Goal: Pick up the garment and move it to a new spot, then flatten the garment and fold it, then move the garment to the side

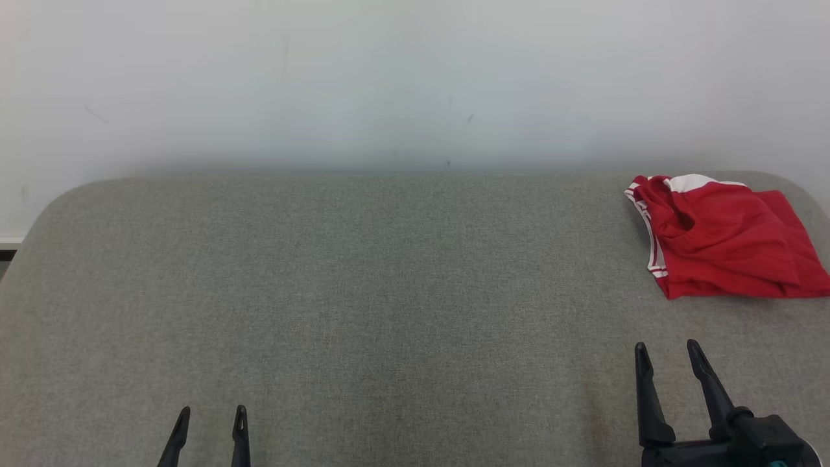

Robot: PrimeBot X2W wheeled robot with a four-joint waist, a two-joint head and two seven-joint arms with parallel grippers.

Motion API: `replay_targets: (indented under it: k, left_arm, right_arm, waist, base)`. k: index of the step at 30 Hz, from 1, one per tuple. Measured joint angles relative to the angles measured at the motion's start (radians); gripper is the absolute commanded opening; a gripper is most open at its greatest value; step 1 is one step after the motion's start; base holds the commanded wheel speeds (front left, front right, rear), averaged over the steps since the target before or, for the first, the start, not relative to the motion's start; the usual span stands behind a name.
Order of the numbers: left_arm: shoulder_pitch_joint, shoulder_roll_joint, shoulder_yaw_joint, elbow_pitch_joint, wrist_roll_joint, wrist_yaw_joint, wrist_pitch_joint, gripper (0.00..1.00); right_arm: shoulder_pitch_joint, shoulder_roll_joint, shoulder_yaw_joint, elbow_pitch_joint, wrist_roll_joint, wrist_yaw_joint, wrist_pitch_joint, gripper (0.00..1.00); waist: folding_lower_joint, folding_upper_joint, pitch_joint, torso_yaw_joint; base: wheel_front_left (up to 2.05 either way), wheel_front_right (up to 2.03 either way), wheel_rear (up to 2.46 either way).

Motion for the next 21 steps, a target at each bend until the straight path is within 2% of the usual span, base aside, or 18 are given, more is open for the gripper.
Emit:
replay_targets:
  k: [18,19,21]
  left_arm:
    - [0.002,0.000,0.007,0.006,-0.009,-0.007,0.000,1.00]
    - [0.002,-0.001,0.009,0.009,-0.007,0.001,0.000,0.00]
    - [0.002,-0.002,0.009,0.026,-0.009,0.001,0.002,0.00]
  right_arm:
    - [0.014,0.005,0.001,0.018,-0.005,0.000,0.000,1.00]
    - [0.014,0.005,0.002,0.021,-0.005,0.000,0.000,0.00]
    - [0.019,0.005,0.002,0.040,-0.005,0.000,0.002,0.00]
  waist:
    - [-0.0001,0.0000,-0.020,0.005]
    - [0.0000,0.0000,-0.020,0.004]
    - [0.0000,0.0000,-0.020,0.004]
  base:
    - [0.00,0.00,0.00]
    - [0.00,0.00,0.00]
    - [0.00,0.00,0.00]
